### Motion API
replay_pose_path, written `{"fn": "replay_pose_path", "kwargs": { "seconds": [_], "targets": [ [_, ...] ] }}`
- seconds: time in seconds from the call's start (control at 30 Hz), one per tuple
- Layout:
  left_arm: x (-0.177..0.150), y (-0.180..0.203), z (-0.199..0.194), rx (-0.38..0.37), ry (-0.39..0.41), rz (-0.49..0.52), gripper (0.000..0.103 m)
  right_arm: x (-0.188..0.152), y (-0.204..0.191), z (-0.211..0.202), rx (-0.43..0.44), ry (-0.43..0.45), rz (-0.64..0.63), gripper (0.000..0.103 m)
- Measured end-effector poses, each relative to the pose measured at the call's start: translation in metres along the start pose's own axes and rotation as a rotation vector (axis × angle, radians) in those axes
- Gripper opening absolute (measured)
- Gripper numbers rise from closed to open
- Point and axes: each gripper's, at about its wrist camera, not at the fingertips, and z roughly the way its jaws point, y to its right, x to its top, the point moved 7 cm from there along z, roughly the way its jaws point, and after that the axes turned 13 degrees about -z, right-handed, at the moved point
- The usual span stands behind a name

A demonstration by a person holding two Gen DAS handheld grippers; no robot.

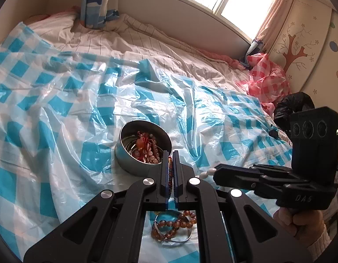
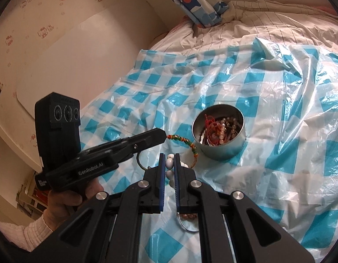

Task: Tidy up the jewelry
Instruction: 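Lift both held bracelets and carry them over the steel tin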

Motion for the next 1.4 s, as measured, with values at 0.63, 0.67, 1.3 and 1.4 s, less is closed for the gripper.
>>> {"fn": "replay_pose_path", "kwargs": {
  "seconds": [0.63,0.67,1.3,1.4],
  "targets": [
    [0.013,0.007,-0.009,-0.014,0.061,-0.003,0.003,0.022,0.011,-0.007,-0.005,0.109,0.064,0.008],
    [0.014,0.007,-0.009,-0.016,0.063,-0.005,0.003,0.023,0.011,-0.007,-0.006,0.113,0.067,0.008],
    [0.028,0.002,-0.007,-0.025,0.094,-0.058,0.003,0.038,0.022,0.006,-0.027,0.184,0.118,0.008],
    [0.031,-0.001,-0.005,-0.023,0.097,-0.072,0.003,0.039,0.025,0.007,-0.032,0.190,0.126,0.008]
  ]
}}
